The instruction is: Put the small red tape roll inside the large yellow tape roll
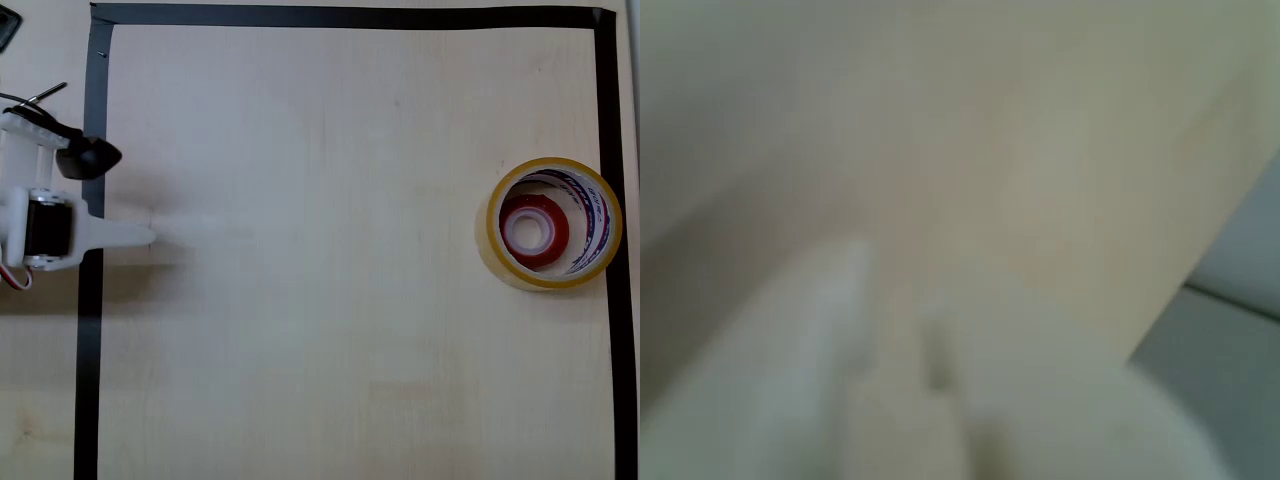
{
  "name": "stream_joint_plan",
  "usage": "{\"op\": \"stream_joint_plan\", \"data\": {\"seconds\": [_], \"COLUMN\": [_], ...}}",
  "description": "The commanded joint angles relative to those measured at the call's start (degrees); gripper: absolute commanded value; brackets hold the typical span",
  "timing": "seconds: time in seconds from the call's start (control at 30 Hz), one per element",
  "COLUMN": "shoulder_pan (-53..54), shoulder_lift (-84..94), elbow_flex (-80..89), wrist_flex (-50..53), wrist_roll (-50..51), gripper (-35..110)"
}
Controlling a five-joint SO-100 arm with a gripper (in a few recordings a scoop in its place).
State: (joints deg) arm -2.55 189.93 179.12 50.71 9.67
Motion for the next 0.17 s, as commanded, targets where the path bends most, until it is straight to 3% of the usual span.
{"op": "stream_joint_plan", "data": {"seconds": [0.0,0.13], "shoulder_pan": [1.3,1.6], "shoulder_lift": [1.1,1.1], "elbow_flex": [-1.3,-1.3], "wrist_flex": [1.2,1.3], "wrist_roll": [-0.1,0.1], "gripper": [0,0]}}
